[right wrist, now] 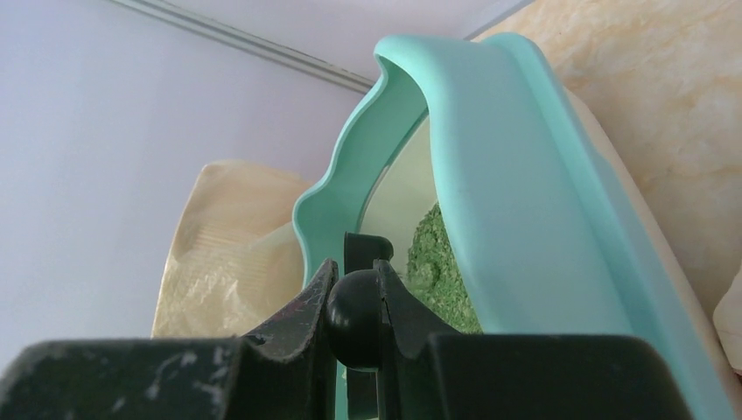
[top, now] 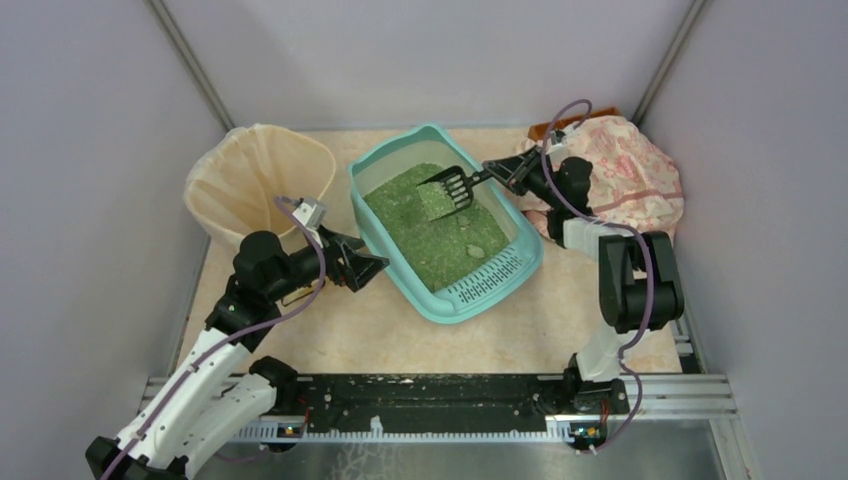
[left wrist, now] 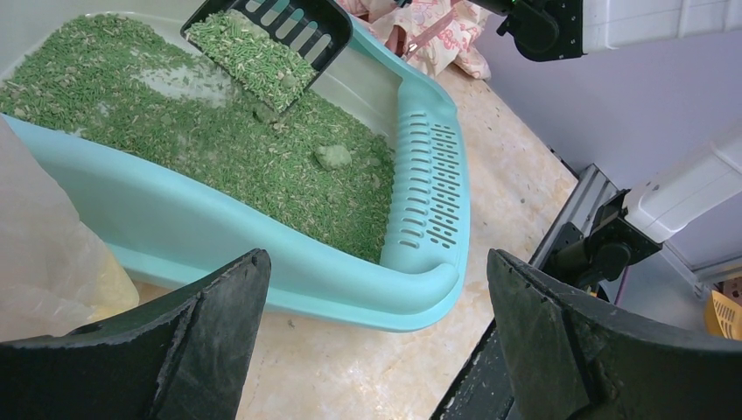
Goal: Clean the litter box
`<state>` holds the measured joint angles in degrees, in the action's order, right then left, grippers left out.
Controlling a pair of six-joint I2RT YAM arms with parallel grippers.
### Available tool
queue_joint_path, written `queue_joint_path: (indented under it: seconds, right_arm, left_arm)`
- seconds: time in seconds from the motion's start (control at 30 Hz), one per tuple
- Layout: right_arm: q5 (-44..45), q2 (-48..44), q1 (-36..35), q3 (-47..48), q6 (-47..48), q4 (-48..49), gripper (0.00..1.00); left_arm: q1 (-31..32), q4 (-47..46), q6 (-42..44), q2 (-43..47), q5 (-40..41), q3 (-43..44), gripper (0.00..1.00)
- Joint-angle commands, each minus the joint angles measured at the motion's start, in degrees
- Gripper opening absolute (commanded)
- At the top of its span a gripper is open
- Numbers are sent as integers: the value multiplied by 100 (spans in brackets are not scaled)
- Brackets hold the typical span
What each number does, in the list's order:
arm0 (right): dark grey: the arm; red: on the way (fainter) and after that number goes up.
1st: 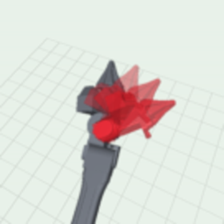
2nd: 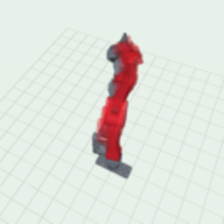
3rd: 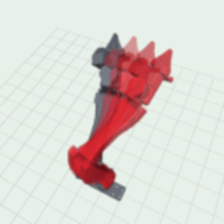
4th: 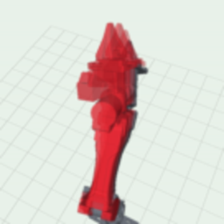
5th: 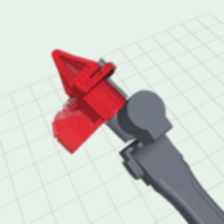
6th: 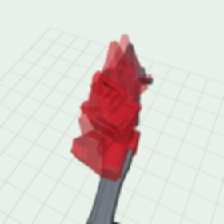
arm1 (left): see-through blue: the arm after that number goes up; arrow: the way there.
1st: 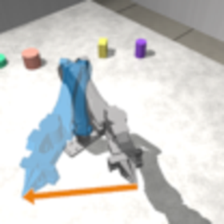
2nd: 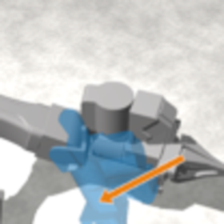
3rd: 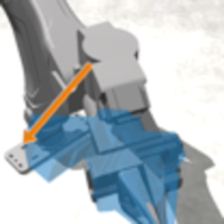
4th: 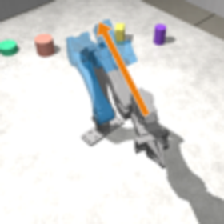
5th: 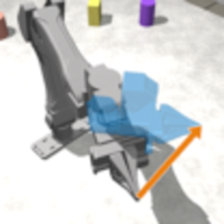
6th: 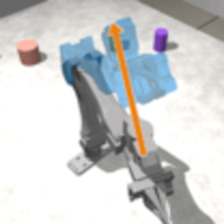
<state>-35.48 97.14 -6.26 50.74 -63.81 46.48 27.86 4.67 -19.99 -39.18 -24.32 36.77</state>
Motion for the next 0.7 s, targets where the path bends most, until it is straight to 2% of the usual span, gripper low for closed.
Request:
queue_joint_path:
  seconds: [0.0,0.13,0.2,0.23,0.37,0.43,0.53,0.63,0.67]
  right_arm:
    - [-455,4,-71,420,-126,426,0]
    - [-57,-153,345,-78,-485,930,0]
    - [-583,131,110,157,-631,1118,0]
    - [-577,195,109,53,-816,1265,0]
    - [-207,284,448,-645,-1663,2310,0]
    - [-357,323,375,-649,-1671,2215,0]
    - [10,67,406,-967,-1535,1905,0]
    - [-138,-51,-5,-488,-668,624,0]
    - [-4,-185,31,-520,-595,532,0]
  left_arm:
    - [-15,-242,-10,31,-43,5,98]
    - [-14,-98,-46,-28,-19,109,98]
    - [-16,-243,-70,-28,-14,43,98]
    - [-14,-354,-58,-46,-11,-20,99]
    - [-13,-276,-75,-277,-49,119,98]
    - [-11,-354,-77,-320,-136,102,98]
    - [-10,-422,-11,-391,-79,53,98]
    - [-12,-664,-151,-445,-187,-11,98]
    - [-12,-783,-180,-463,-228,-43,98]
